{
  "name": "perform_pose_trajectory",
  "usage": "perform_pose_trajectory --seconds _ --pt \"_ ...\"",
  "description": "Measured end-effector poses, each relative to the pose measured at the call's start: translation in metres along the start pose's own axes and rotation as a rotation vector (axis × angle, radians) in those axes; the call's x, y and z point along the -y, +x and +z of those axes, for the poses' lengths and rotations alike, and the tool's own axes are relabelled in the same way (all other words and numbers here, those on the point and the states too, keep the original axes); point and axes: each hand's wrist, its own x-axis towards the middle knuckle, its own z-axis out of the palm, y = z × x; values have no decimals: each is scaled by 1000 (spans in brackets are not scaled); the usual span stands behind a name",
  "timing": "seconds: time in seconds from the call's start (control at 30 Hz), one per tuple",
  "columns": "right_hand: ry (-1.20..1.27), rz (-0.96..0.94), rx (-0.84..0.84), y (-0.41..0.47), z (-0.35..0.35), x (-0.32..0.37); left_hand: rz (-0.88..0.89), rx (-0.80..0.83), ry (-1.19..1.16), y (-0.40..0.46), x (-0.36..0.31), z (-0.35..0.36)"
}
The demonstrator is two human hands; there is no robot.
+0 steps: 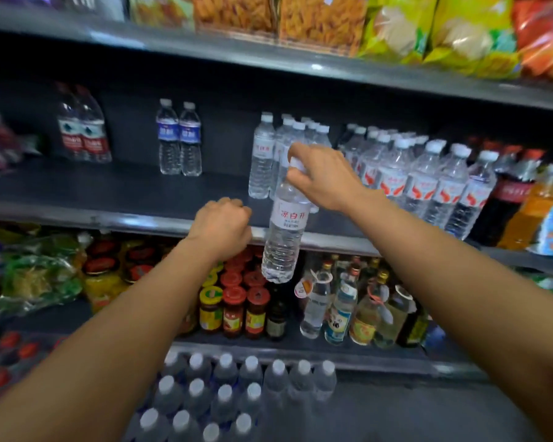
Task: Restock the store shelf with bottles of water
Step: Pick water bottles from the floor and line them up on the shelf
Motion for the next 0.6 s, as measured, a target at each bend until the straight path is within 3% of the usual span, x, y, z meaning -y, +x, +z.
perform_pose_trajectory --seconds 0.27,0.6 --pt "-55 -1 -74 94 11 -19 20 -74 40 71 39 -1" --pt "-182 4 36 175 82 -43 9 -10 13 114 69 48"
